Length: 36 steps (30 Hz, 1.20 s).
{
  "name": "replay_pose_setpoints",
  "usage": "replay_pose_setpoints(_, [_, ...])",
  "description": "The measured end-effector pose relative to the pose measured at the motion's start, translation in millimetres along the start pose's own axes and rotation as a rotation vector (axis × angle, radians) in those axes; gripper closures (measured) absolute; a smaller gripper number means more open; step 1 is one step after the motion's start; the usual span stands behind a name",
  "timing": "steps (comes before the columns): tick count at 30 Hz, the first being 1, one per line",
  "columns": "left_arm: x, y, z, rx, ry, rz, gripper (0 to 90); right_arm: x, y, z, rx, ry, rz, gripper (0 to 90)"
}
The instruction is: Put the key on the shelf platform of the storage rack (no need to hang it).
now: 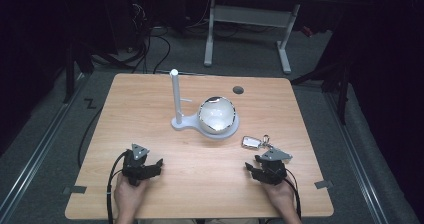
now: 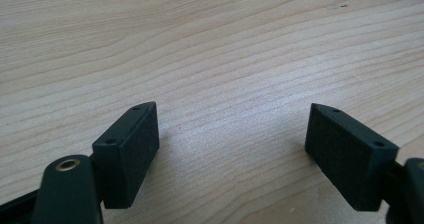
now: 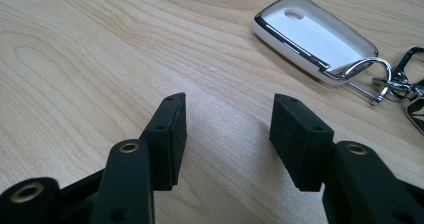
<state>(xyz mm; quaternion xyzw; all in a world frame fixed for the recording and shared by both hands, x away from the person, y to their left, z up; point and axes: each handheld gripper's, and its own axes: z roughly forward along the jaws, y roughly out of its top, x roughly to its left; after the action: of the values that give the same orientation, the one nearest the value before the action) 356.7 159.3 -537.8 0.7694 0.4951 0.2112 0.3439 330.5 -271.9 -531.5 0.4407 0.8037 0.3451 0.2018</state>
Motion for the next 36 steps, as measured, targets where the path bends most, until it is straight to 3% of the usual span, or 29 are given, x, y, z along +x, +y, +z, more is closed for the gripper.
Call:
replay_pose_setpoints(22, [0.2,0.0,0.0,0.000,-0.001,-0.002,22.1,0.4,0.0,0.0,0.003,0.006,-0.009,46.4])
replay_pose_setpoints(36, [0.3,0.0,0.0,-0.001,-0.001,-0.002,22.0,1.5,-0.2,-0.3,0.002,-0.004,0.011,46.0])
